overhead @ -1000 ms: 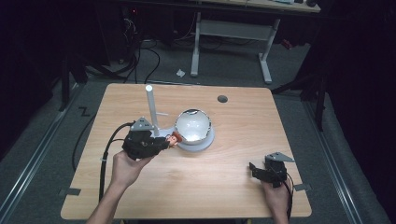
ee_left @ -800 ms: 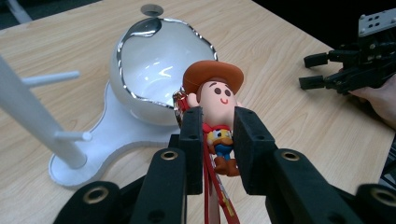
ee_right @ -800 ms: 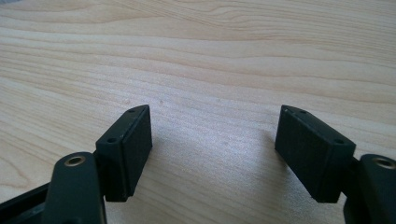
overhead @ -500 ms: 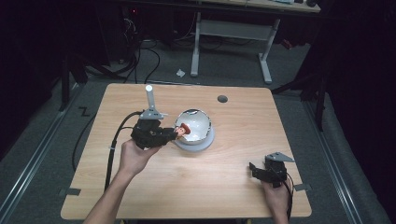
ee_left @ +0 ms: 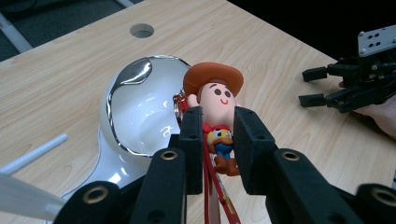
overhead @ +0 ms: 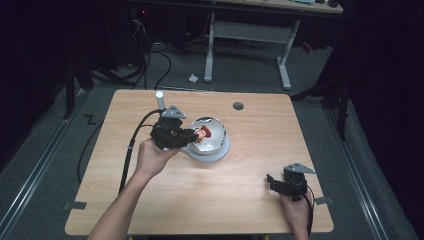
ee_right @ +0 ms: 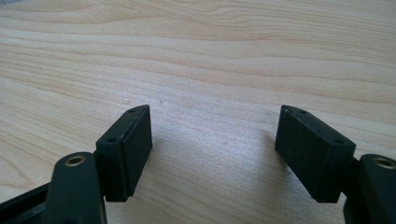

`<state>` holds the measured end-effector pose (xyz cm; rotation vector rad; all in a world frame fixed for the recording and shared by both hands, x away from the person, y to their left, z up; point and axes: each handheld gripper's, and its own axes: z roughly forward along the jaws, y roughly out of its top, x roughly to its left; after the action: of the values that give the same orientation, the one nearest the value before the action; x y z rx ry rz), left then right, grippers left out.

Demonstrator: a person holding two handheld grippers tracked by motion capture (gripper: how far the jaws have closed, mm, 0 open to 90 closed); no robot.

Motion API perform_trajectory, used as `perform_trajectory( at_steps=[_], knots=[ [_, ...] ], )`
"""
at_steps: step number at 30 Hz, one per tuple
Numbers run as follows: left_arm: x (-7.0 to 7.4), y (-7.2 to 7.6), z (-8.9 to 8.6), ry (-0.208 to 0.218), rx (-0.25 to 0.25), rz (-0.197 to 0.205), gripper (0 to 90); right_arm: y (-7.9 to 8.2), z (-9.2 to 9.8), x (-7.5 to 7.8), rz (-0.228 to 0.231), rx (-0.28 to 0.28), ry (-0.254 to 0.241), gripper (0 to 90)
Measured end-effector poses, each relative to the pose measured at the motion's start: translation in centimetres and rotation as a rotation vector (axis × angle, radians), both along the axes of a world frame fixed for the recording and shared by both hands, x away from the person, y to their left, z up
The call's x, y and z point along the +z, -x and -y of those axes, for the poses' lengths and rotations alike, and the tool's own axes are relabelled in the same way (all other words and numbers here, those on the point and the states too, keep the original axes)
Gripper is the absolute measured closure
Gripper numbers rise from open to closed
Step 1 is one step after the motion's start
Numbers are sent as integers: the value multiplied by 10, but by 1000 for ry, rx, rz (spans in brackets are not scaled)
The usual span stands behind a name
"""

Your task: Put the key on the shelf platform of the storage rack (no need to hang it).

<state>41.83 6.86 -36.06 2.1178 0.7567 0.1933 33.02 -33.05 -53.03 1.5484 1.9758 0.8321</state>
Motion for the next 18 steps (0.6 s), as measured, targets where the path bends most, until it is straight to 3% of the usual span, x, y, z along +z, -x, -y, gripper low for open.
perform_trajectory(
  at_steps=[18],
  knots=[
    [-16, -27, 30, -64, -21, -20, 742, 0, 1, 0, 1, 4, 0, 277]
  ],
)
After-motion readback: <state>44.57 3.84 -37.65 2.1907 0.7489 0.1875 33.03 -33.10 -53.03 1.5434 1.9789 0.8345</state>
